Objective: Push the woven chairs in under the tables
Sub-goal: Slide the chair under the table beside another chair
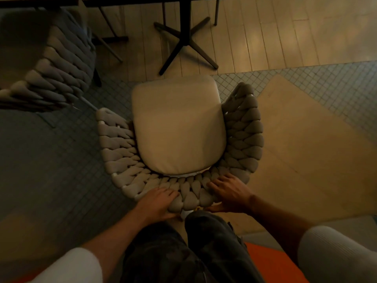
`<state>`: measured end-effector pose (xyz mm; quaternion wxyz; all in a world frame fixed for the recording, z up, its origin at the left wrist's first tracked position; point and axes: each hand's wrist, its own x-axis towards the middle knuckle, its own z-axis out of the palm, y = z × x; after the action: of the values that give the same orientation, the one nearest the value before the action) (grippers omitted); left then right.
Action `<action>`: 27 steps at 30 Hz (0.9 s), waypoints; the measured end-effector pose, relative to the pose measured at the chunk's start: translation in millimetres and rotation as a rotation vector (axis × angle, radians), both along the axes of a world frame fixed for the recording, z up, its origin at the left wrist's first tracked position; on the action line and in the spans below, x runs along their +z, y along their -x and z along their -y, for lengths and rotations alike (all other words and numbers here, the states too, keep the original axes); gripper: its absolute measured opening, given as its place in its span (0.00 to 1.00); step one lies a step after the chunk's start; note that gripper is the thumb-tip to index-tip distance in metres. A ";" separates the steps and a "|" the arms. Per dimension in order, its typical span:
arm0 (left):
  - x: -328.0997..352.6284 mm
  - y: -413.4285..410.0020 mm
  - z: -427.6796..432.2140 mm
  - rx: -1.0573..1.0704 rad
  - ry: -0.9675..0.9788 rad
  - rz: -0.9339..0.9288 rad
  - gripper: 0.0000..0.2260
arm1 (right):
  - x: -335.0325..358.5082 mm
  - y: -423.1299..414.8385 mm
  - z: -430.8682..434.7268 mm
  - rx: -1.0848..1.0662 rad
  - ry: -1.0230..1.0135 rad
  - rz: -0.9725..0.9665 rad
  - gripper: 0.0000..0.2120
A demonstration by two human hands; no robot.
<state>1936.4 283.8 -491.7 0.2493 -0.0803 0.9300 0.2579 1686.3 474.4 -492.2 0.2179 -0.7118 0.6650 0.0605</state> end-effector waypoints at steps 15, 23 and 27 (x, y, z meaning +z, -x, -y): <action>-7.2 -4.5 6.4 -0.140 0.054 0.003 0.35 | 1.8 3.1 10.1 -0.084 -0.149 -0.013 0.51; -4.3 2.8 24.5 -0.067 0.040 0.056 0.34 | 6.4 6.7 25.9 -0.114 -0.160 -0.019 0.57; -2.9 16.0 45.8 -0.043 0.059 0.085 0.33 | 9.0 15.3 44.2 -0.128 -0.131 -0.034 0.56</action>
<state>1920.4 238.1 -494.6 0.2918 -0.0784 0.9272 0.2214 1671.0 430.2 -483.2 0.2562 -0.6507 0.7075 0.1020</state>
